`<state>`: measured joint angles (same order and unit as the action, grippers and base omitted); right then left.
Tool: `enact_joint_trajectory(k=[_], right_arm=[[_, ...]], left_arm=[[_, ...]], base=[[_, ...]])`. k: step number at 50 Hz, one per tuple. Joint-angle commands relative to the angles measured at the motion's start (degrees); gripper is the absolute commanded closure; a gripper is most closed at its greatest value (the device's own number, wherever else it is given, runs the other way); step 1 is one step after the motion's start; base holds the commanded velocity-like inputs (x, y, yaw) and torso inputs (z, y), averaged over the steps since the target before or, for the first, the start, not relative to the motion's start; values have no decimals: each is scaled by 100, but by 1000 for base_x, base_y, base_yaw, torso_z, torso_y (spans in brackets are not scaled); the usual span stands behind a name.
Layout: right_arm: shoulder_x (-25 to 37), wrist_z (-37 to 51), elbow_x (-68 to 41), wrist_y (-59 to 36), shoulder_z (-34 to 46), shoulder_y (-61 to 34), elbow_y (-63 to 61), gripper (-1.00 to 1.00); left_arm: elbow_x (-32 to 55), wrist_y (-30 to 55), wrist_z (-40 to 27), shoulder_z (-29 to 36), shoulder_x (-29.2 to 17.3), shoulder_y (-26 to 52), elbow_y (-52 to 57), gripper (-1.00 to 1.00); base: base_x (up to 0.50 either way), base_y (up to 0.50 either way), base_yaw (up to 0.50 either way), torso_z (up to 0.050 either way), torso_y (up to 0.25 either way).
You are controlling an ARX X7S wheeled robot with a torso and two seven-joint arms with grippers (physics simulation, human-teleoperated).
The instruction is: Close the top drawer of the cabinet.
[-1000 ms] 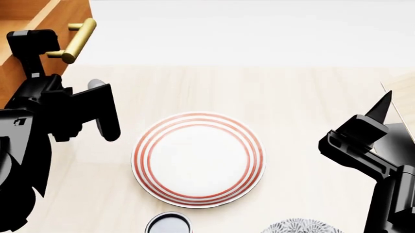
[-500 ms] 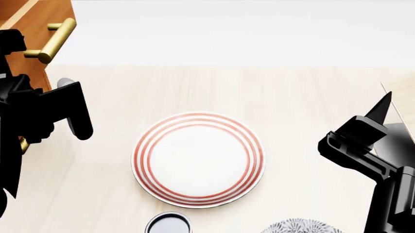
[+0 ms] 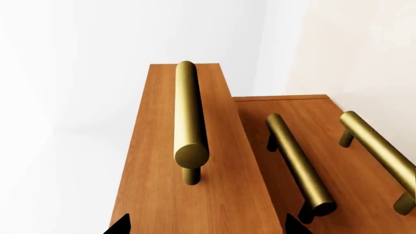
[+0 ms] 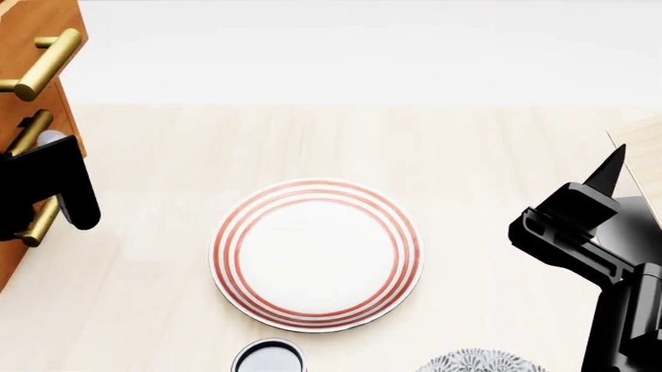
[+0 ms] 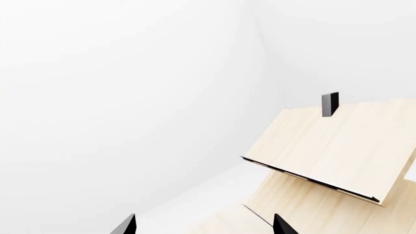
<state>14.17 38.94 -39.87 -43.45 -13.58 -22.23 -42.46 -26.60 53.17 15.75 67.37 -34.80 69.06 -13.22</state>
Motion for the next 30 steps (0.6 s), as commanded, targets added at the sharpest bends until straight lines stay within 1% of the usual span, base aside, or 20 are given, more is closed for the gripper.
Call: enact_joint_trajectory(k=[1,13,25,30], right_arm=[[45,40,-76,-7,-31,-12,-22,-100],[62,-19,-25,142,-7,29,82,-100],[83,4,-33,175,22,-1,121,-100],[97,30,-61,155,34,-14,105,-100]], left_arm=[[-12,97,31,-120,-399,-95,108,-100],[-3,370,120,-282,-767,-174,505,-100],[52,216,41,-340,-944,-216,255,-100],[74,275,43,-405,-1059,-260,343,-100]], base=[[0,0,0,0,0],[0,0,0,0,1],[0,0,0,0,0],[0,0,0,0,0]])
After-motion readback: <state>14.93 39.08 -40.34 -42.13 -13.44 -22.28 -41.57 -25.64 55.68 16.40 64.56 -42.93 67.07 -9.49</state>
